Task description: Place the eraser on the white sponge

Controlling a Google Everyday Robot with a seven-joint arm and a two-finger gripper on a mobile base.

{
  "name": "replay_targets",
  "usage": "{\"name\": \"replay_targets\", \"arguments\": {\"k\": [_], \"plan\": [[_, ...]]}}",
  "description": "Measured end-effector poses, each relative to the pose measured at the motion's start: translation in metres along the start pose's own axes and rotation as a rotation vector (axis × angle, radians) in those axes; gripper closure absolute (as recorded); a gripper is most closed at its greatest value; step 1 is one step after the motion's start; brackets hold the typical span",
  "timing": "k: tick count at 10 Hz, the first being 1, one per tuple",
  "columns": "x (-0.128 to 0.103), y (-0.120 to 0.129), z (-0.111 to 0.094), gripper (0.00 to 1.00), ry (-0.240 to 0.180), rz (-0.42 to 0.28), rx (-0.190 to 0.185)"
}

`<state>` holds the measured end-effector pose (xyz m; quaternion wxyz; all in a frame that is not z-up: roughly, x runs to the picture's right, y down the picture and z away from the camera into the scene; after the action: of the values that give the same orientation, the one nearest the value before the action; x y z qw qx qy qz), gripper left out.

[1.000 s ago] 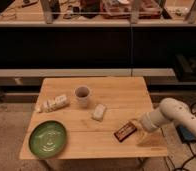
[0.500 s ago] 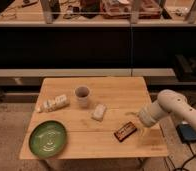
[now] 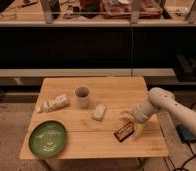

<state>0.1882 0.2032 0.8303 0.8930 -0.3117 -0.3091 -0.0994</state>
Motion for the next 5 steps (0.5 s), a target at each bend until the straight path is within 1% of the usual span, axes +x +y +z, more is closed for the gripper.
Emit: {"name": "replay_targets", "arguments": {"k": [1, 2, 3, 5], "plan": [[0.002, 0.000, 0.003, 0.20, -0.002, 0.002, -0.007], [0.002, 0.000, 0.006, 0.20, -0.002, 0.000, -0.024], [0.002, 0.000, 0.011, 0.20, 0.005, -0.006, -0.045], [0.006, 0.002, 0.019, 0.20, 0.030, 0.000, -0.067]]}}
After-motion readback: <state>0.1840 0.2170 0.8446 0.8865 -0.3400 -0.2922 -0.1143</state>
